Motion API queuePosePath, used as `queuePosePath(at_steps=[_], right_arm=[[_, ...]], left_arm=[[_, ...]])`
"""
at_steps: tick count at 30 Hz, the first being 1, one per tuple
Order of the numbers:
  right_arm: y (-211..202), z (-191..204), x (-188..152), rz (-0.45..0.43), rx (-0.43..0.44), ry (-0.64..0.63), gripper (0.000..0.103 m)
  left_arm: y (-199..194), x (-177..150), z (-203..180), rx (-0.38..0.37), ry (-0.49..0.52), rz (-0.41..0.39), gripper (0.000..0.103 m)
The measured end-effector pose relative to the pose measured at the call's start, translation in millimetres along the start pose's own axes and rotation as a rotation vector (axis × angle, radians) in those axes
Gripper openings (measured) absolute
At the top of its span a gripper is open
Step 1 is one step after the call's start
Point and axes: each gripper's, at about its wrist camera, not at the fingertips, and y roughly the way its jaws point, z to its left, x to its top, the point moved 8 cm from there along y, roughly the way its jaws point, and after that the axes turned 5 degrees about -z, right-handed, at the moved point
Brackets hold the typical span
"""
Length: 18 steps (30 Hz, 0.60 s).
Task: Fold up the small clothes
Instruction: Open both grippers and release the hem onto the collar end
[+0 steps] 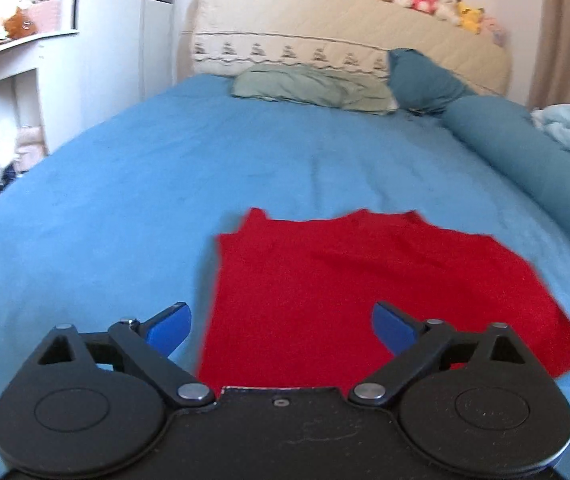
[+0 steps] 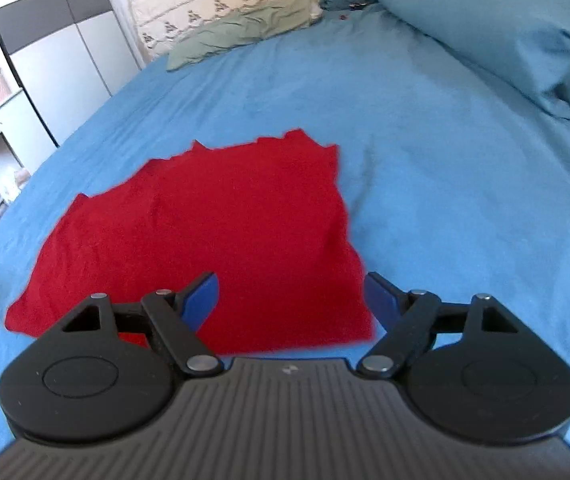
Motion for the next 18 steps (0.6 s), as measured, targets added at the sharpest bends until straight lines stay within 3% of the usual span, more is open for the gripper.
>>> queuePosePath(at_steps=[6, 11, 16, 17, 18], right_arm=[[16.5, -6.0, -15.6, 0.043, -0.03, 0.027, 0.095], [46.4, -11.9, -16.7, 0.049, -0.033, 0.037, 0.095], [69.8, -16.8, -9.9, 0.036, 0.1, 0.07, 0.095], [71.2, -16.6, -9.2, 0.035, 0.121, 0.073, 0.091], [72.4, -16.0, -7.9, 0.033, 0.136, 0.069, 0.079]], left_arm=[[2.9, -11.9, -30.4, -0.051, 0.0, 0.047, 0.099], [29.3, -23.8, -49.3, -0.074, -0.027, 0.112, 0.099], [50.0, -35.2, -64.8, -0.088, -0.058, 0.204, 0.099], [53.4, -36.7, -68.7, -0.092, -0.05, 0.214, 0.099], [56.0, -38.4, -71.9, -0.09, -0.038, 0.218, 0.099]])
